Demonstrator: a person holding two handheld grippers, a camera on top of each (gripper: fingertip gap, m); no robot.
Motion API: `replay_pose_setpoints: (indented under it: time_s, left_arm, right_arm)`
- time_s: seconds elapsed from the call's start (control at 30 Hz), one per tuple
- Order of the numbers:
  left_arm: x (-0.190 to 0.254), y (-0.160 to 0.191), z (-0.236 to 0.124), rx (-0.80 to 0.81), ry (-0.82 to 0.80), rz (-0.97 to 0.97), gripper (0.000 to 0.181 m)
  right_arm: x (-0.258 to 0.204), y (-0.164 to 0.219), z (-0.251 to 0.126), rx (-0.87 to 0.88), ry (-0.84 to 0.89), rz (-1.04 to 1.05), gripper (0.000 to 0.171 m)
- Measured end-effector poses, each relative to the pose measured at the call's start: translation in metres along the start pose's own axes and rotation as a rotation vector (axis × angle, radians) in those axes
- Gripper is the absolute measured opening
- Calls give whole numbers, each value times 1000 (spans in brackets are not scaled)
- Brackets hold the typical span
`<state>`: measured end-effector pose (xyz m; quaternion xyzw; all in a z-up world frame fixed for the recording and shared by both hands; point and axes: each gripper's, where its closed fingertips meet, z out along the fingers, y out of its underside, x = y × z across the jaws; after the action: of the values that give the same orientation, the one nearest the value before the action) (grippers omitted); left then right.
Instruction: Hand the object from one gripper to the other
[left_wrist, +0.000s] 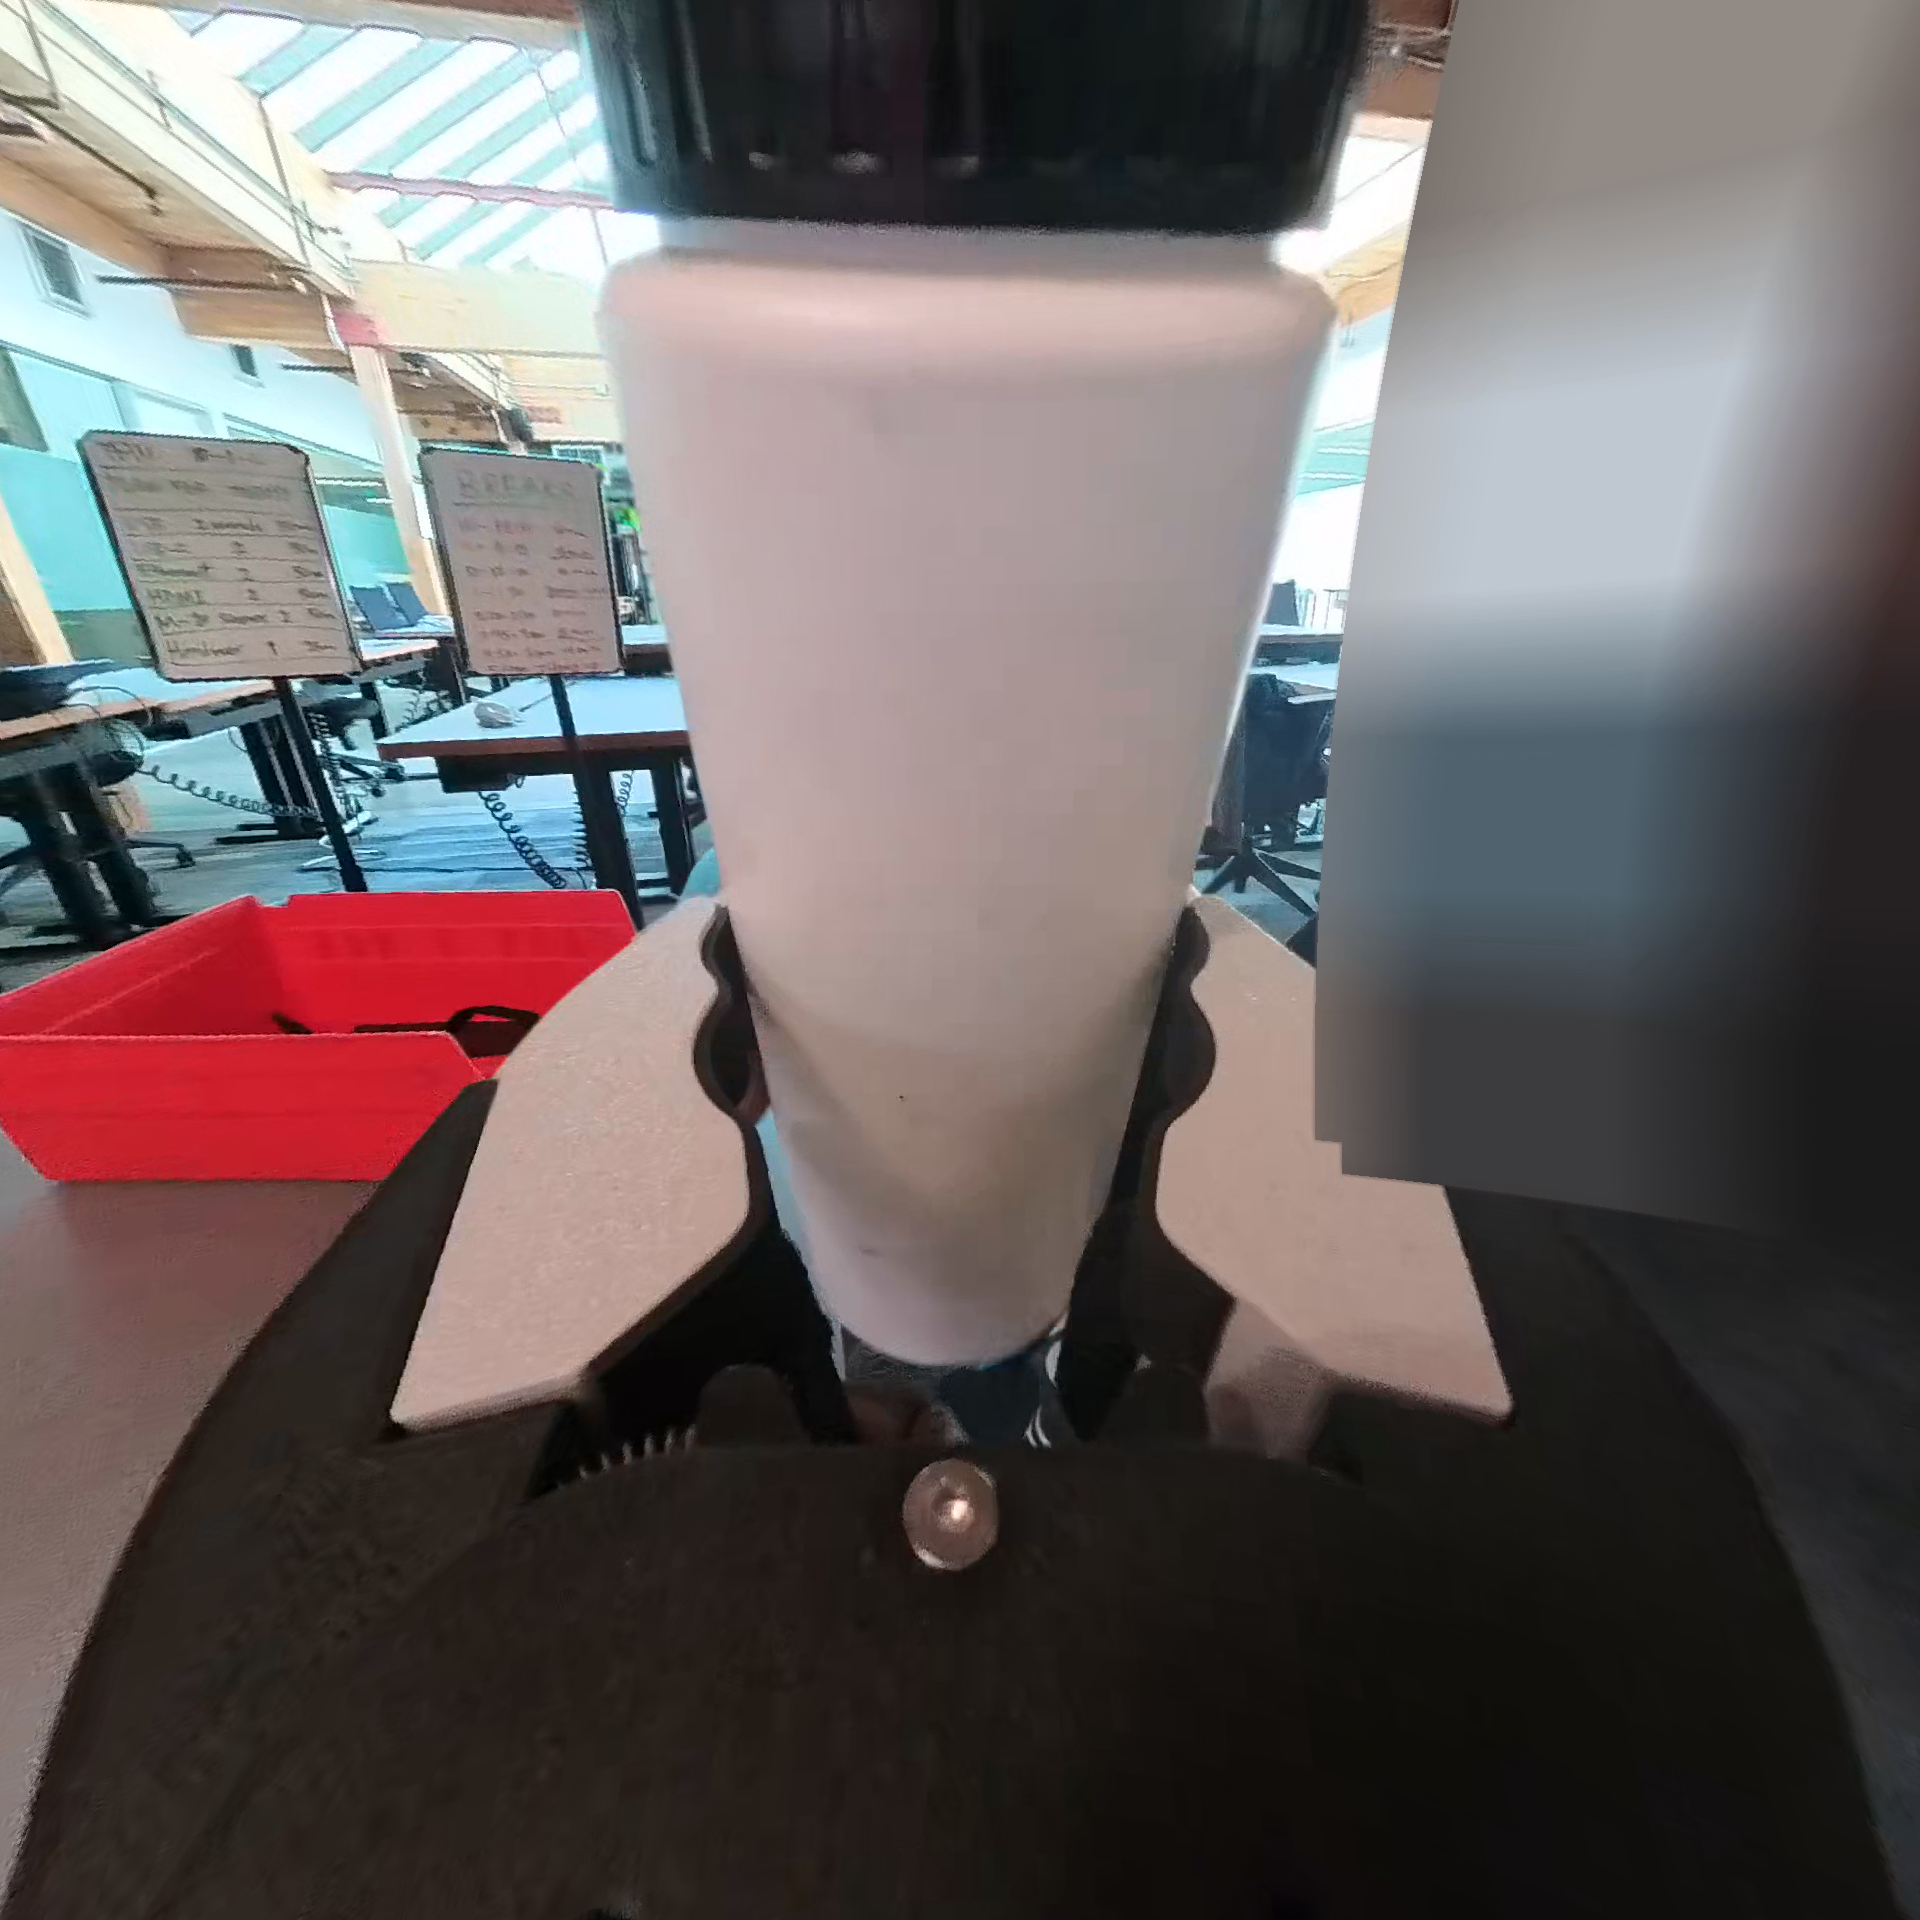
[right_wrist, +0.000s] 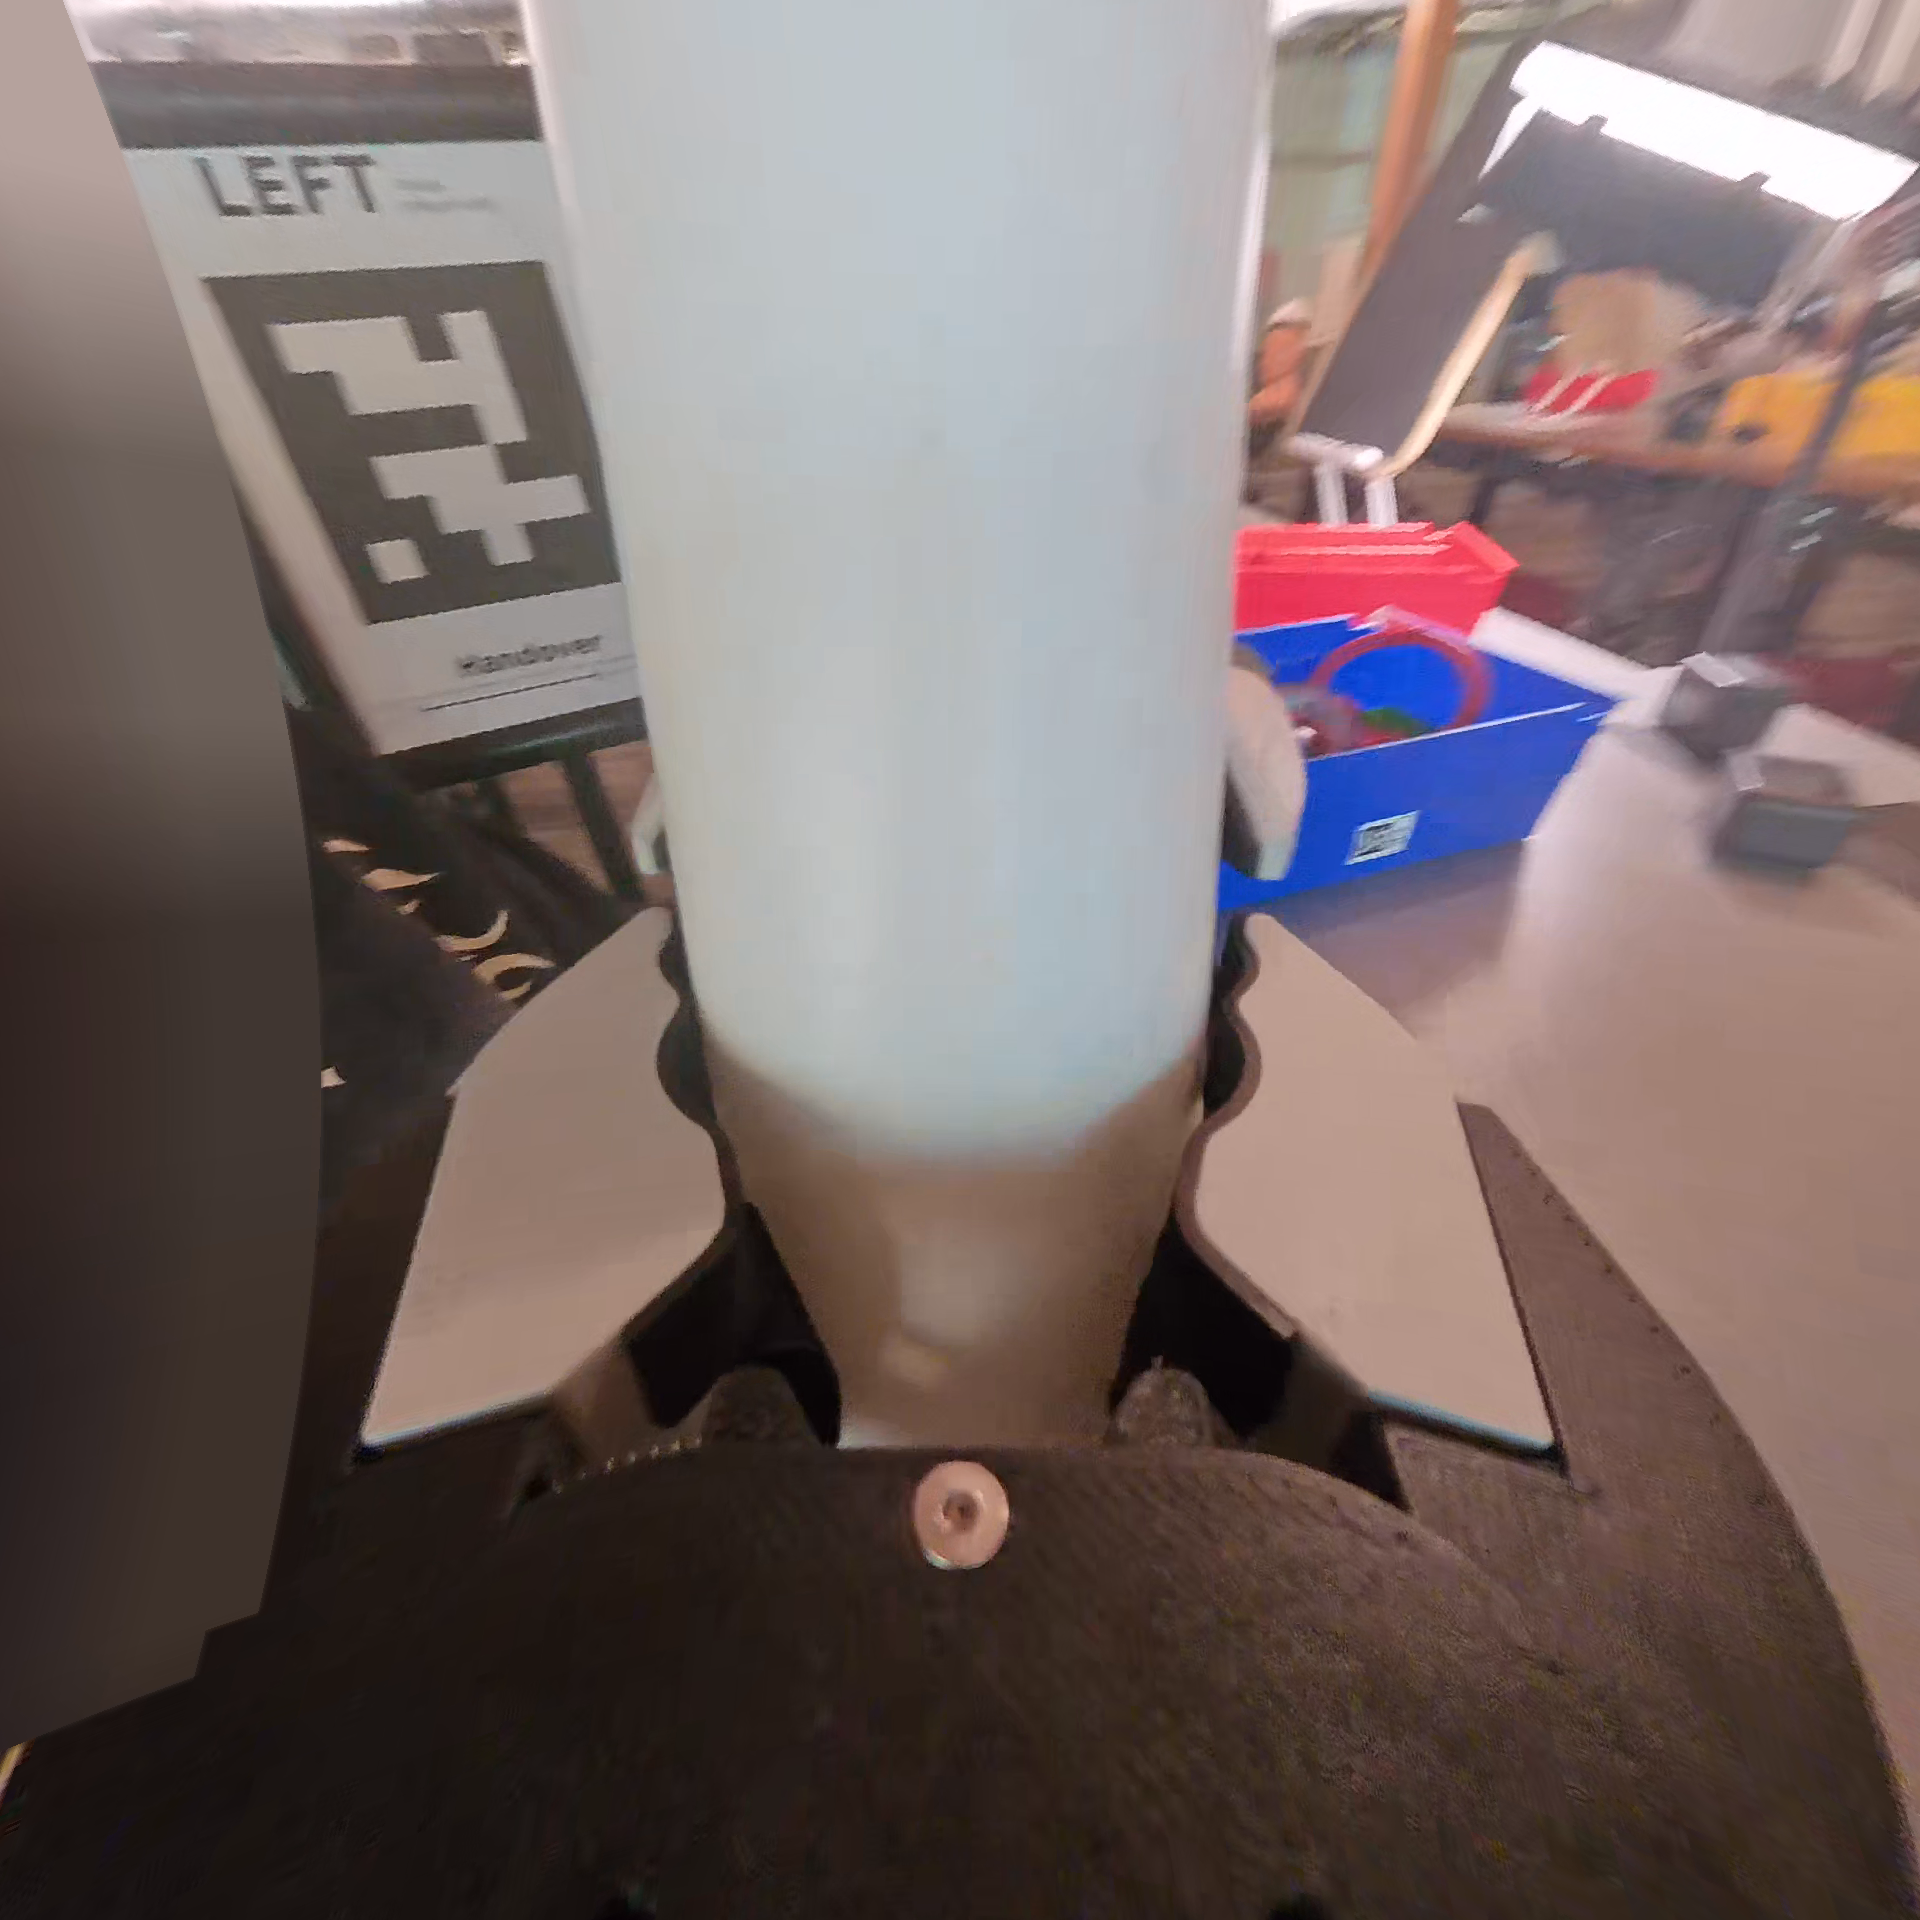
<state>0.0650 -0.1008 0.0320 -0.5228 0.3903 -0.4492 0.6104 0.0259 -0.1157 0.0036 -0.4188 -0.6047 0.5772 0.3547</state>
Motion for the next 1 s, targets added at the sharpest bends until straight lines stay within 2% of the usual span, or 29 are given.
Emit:
replay_pose_setpoints:
  time_s: [0.1, 0.2, 0.33, 0.47, 0.53, 0.6, 0.8, 0.87, 1.0]
  left_arm:
    - [-7, -6, -1, 46, -40, -36, 77]
    - [-21, -8, -5, 43, -179, 40, 79]
    - [-26, -5, 0, -3, -283, 94, 91]
    - [-28, -3, 4, -4, -331, 161, 84]
    - [-25, -1, 1, -43, -300, 136, 84]
    - [-19, -3, -2, -30, -237, 103, 84]
    - [2, 0, 0, -26, -32, 35, 86]
    - [2, 4, 3, -34, -11, 16, 84]
    - [-10, -2, 2, 7, -91, -4, 80]
  right_arm:
    - [5, 1, 3, -1, 21, 21, 94]
    - [24, -7, -3, 40, 186, -48, 94]
    - [39, -14, -12, 45, 411, -187, 93]
    - [44, -7, -9, -44, 554, -336, 92]
    - [41, -4, -9, -77, 523, -346, 91]
    - [30, -4, -7, -60, 407, -294, 88]
    - [8, 0, -4, -13, 88, -80, 106]
    - [-1, 6, 2, -19, -14, -36, 101]
    - [8, 8, 5, -41, 32, -5, 98]
